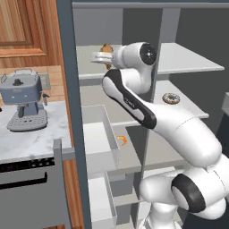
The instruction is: Pick up the frozen chicken drumstick from the freezer, place it on any shelf in the fridge, and close the fridge and freezer doors when done.
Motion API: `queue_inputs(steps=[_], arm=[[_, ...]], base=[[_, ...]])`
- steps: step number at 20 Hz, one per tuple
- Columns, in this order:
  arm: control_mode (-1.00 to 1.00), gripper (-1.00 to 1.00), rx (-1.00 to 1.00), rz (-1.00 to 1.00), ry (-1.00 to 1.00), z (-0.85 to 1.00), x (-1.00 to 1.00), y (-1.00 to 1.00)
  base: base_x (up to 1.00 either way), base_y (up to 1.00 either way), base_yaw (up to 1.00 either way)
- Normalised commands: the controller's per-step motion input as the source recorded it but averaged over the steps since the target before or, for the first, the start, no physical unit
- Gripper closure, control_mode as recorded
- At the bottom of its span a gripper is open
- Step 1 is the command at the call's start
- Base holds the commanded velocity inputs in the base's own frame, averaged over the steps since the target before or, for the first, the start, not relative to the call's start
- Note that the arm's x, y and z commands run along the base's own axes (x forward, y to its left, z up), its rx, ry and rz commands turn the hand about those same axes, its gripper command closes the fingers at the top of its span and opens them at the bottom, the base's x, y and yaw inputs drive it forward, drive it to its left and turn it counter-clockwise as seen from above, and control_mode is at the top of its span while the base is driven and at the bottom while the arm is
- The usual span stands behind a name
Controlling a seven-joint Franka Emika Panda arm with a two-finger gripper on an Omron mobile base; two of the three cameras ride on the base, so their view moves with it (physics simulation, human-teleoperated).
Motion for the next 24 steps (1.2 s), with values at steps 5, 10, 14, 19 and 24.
queue_inputs(steps=[5, 10, 14, 19, 24], arm=[[-1.0, 1.0, 0.11, 0.0, -0.05, 0.74, -1.0, -0.52], [-1.0, 1.0, 0.02, 0.0, 0.02, 0.75, -1.0, -0.56], [-1.0, 1.0, -0.07, 0.0, 0.25, 0.09, -1.0, -0.61], [-1.0, 1.0, -0.43, 0.0, 0.55, -0.81, -1.0, -0.55], [-1.0, 1.0, -0.45, 0.0, 0.49, -1.0, -1.0, -0.8]], base=[[0.0, 0.0, 0.0], [0.0, 0.0, 0.0], [0.0, 0.0, 0.0], [0.0, 0.0, 0.0], [0.0, 0.0, 0.0]])
